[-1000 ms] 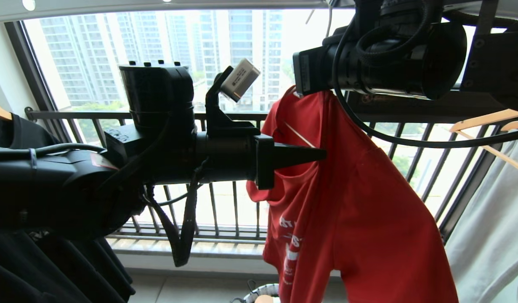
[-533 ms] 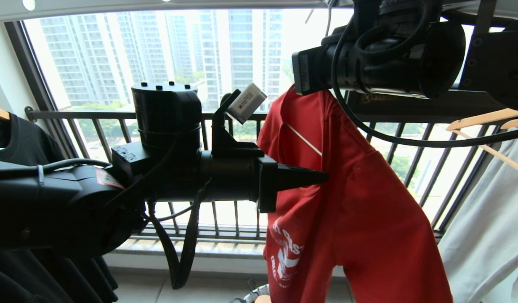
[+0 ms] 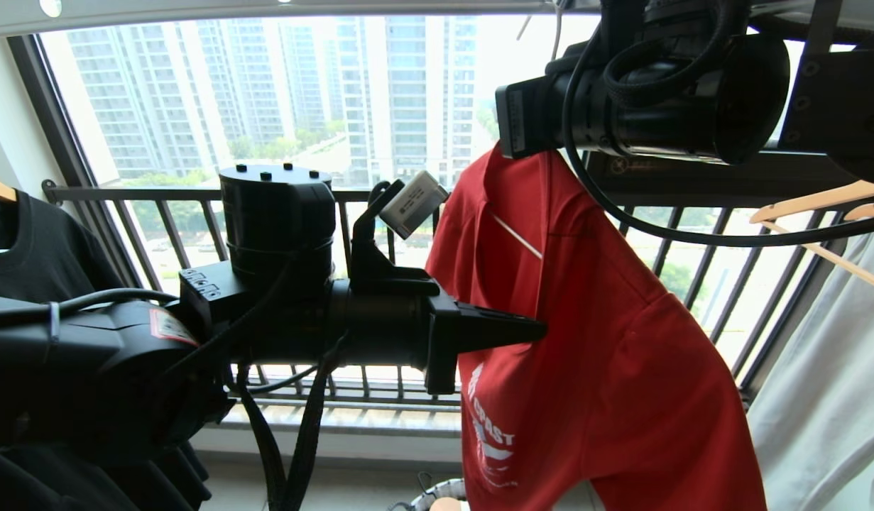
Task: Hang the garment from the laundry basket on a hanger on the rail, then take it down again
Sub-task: Take the clothes off the clothes rack
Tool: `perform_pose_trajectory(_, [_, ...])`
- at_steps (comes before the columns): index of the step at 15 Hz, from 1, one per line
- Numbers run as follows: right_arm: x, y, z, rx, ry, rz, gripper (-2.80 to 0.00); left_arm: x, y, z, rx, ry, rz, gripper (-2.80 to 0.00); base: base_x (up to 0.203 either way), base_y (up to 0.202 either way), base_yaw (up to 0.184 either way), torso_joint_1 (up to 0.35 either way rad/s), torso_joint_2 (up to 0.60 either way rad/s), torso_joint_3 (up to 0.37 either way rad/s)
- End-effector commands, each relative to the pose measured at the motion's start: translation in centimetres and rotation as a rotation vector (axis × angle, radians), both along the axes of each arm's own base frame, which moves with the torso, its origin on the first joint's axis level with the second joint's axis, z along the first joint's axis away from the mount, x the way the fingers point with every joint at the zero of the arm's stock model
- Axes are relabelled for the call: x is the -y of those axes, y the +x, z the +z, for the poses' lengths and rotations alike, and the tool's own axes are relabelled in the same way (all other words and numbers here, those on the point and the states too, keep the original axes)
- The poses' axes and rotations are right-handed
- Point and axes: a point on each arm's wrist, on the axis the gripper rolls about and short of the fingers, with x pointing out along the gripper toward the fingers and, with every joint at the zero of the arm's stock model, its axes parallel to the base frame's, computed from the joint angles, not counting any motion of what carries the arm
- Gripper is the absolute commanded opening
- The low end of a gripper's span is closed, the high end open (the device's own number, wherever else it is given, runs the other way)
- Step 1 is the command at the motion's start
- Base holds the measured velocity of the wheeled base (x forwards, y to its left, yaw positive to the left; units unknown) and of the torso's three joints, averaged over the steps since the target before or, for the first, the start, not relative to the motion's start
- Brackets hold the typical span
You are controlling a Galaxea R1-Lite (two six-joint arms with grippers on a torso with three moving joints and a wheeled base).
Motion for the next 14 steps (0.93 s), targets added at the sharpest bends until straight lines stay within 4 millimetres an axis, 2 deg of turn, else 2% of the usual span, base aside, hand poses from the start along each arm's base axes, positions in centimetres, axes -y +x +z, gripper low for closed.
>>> perform_pose_trajectory(1, [0.1, -0.2, 0.2, 0.005, 0.003, -0.001, -2.80, -0.1, -0.1, 0.7, 0.013, -0.017, 0.002, -2.80, 0.000, 0.000, 0.000, 0.000, 0.00, 0.000])
perform_pose_trajectory(4, [0.2, -0.3, 0.3, 0.007, 0.005, -0.001, -2.80, -0.3, -0.1, 1.1, 0.028, -0.027, 0.019, -2.80, 0.000, 0.000, 0.000, 0.000, 0.00, 0.000])
perform_pose_trajectory(5, [0.2, -0.3, 0.3, 0.006, 0.006, -0.001, -2.80, -0.4, -0.2, 1.4, 0.033, -0.032, 0.031, 0.00, 0.000, 0.000, 0.000, 0.000, 0.00, 0.000])
perform_pose_trajectory(9, [0.2, -0.2, 0.2, 0.004, 0.004, -0.001, -2.80, -2.1, -1.5, 3.4, 0.060, -0.077, 0.084, 0.00, 0.000, 0.000, 0.000, 0.000, 0.00, 0.000])
perform_pose_trajectory(12, [0.3, -0.3, 0.2, 0.004, 0.004, -0.003, -2.80, -4.3, -3.5, 6.2, 0.111, -0.151, 0.199, 0.00, 0.000, 0.000, 0.000, 0.000, 0.00, 0.000])
perform_pose_trajectory(14, [0.3, -0.4, 0.3, 0.006, 0.004, -0.003, -2.80, -5.5, -4.8, 6.7, 0.111, -0.154, 0.216, 0.00, 0.000, 0.000, 0.000, 0.000, 0.00, 0.000])
